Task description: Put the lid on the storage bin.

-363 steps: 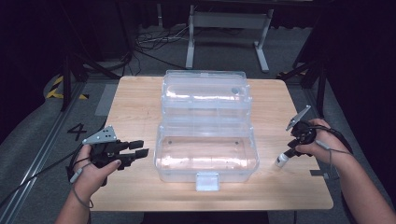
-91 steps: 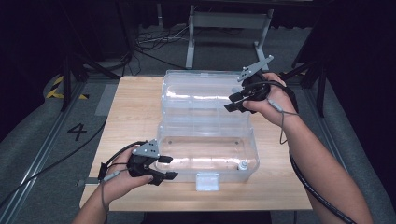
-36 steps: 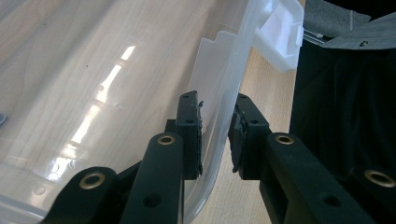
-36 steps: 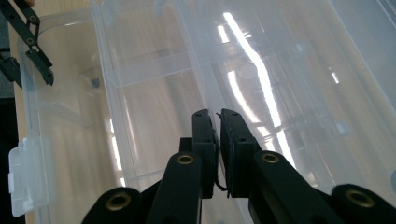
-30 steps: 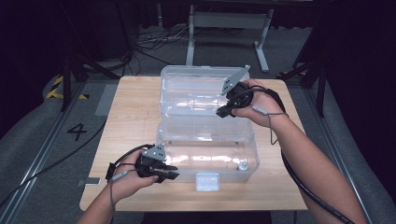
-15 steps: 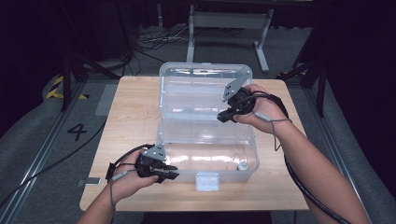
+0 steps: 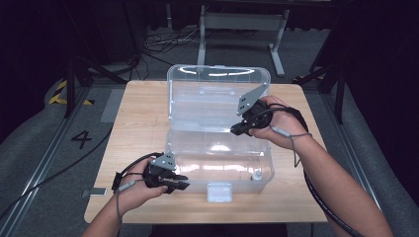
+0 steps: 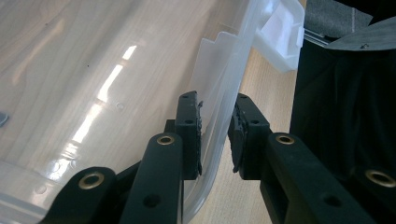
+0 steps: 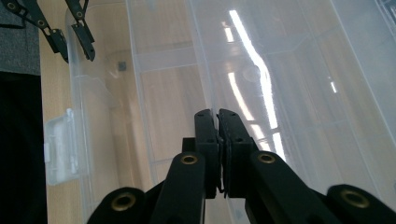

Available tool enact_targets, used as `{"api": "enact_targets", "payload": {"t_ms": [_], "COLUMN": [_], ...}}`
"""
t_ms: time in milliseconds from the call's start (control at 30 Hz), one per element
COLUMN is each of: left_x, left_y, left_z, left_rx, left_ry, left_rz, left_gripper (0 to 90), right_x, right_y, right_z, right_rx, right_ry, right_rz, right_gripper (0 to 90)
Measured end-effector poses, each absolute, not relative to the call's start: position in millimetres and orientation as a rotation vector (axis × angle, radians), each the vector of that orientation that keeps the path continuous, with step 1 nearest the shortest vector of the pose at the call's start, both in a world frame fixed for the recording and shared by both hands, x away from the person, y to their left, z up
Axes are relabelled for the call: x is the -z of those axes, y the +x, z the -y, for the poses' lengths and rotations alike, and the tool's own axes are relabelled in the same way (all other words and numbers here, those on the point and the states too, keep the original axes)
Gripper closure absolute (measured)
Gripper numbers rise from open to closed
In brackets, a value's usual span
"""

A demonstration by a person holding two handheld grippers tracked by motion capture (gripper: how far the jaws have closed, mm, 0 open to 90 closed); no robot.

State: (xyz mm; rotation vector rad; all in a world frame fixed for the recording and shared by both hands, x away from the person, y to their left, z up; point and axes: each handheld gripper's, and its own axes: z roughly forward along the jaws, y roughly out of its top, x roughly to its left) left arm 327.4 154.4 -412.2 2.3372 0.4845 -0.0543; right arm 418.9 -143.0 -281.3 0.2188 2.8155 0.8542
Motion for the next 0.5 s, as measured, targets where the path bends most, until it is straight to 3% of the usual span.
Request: {"api": "enact_targets", "payload": {"t_ms": [500], "left_x": [411.9], "left_y": [327.0], "left_z": [-154.3], "left_rx": [0.052], "left_ry": [2.339], "left_rz": [-0.486], "left_gripper": [75.2], "right_x": [284.6], "right_y": [403.0], "right_z": [143.5], "right_rx": [-0.841], "right_ry": [0.196], "right_rz": [-2.824], "right_gripper": [88.2]}}
